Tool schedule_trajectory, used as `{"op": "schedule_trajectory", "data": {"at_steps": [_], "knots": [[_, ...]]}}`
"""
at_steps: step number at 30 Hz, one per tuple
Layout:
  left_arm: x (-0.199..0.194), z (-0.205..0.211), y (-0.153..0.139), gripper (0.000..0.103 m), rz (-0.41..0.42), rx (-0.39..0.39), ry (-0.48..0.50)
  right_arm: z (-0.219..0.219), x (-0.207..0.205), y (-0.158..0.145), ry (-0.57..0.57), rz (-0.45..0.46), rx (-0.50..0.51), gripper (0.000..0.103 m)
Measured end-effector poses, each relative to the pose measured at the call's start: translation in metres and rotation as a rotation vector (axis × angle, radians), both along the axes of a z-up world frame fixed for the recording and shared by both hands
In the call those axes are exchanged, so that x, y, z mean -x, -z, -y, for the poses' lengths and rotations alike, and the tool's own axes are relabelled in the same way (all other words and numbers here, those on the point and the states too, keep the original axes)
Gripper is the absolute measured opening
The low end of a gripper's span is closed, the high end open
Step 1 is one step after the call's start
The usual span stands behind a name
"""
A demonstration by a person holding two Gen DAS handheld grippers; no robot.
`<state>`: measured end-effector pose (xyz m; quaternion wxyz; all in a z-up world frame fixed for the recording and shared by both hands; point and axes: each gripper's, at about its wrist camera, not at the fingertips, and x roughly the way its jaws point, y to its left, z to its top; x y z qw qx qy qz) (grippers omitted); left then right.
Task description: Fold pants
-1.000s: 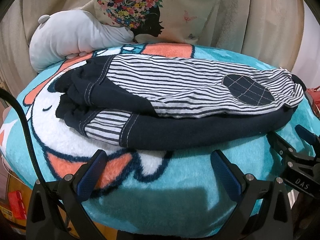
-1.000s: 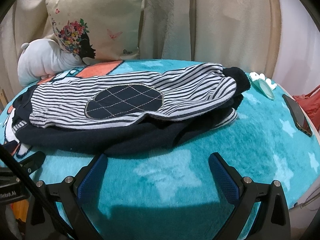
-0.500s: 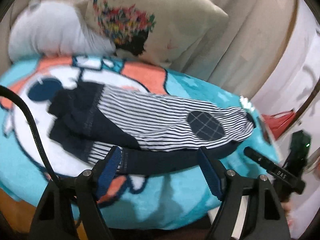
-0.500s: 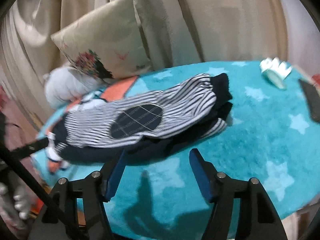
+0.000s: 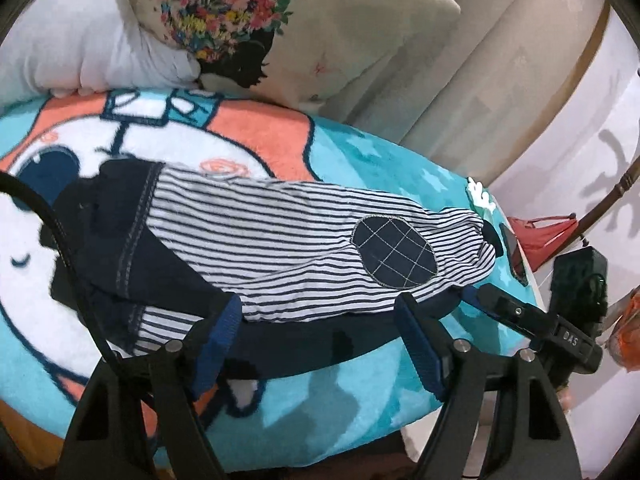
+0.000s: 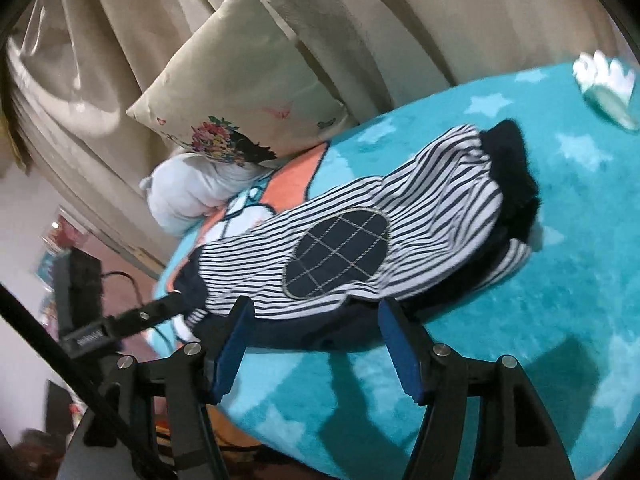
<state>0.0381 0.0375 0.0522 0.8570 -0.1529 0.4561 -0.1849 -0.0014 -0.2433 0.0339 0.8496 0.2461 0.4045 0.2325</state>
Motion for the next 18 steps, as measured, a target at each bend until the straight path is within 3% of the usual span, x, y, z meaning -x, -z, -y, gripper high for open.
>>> {"op": "schedule_trajectory", "data": {"at_steps": [8, 13, 14, 15, 16, 17, 18], "knots": [[0.013, -0.007, 0.007, 0.078, -0.022, 0.104, -0.016, -0.012, -0.026, 0.02, 0.029, -0.082, 0.024, 0.066], [0.014, -0.009, 0.011, 0.078, -0.045, 0.174, -0.021, -0.01, -0.036, 0.022, 0.109, -0.115, 0.009, 0.065], [0.016, -0.011, 0.012, 0.078, -0.044, 0.189, -0.023, -0.01, -0.039, 0.023, 0.117, -0.116, 0.014, 0.059], [0.018, -0.013, 0.011, 0.078, -0.041, 0.203, -0.025, -0.01, -0.043, 0.022, 0.127, -0.117, 0.029, 0.036], [0.019, -0.014, 0.01, 0.078, -0.038, 0.213, -0.028, -0.009, -0.045, 0.023, 0.138, -0.123, 0.049, 0.023], [0.021, -0.016, 0.01, 0.078, -0.036, 0.227, -0.03, -0.009, -0.049, 0.025, 0.134, -0.132, 0.047, 0.014], [0.023, -0.019, 0.009, 0.078, -0.033, 0.24, -0.03, -0.007, -0.05, 0.024, 0.129, -0.128, 0.022, 0.013]]}}
